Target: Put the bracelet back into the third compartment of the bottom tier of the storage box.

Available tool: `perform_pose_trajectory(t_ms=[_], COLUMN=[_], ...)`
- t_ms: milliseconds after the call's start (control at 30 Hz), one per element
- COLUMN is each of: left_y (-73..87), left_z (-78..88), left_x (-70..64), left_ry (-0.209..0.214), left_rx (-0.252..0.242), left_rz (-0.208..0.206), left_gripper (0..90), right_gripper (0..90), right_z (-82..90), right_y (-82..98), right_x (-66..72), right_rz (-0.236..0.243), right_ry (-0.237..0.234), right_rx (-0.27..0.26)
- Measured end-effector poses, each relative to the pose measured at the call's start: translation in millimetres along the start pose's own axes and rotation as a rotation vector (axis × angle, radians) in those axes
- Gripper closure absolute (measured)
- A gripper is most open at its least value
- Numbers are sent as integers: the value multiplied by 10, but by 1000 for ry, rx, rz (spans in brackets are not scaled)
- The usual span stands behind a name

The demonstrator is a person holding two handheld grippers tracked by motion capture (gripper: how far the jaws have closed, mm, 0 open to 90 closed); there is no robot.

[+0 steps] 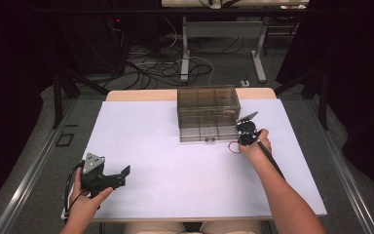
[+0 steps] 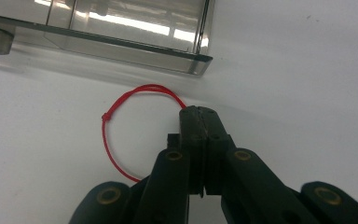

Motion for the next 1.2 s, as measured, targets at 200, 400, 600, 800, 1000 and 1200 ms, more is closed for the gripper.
perform_pose_trajectory(t_ms=[200,400,600,800,1000,1200], left_y=[0,0,0,0,-1,-1], left_z=[-2,-6,-6,-6,-5,-6], left_x=[-2,-2,-2,-2,-4,-3], left_ry=[0,-1,-2,-2,-1,-2], left_rx=[0,-1,-1,-1,3,2], left_rz=[1,1,2,2,0,1], left_gripper=[8,8,8,8,8,8], right_gripper=[900,900,900,900,900,900], right_z=[1,-4,23,58,97,147], right_y=[2,7,2,5,6,5], right_x=[10,11,-7,-12,-5,-5], right_rz=[2,-12,-7,-5,-5,-10], right_ry=[1,0,7,-1,-8,-19], right_rx=[-2,-16,-7,-19,-26,-41])
Point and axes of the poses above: each handheld gripper's, and its own axes: z roughly backward along the jaws, y roughly out of its underside, x roughly to its left, the point moved 3 cm from there along -z, roughly forward along the jaws, and after that the axes turned 3 degrees about x, right-handed, at the moved point
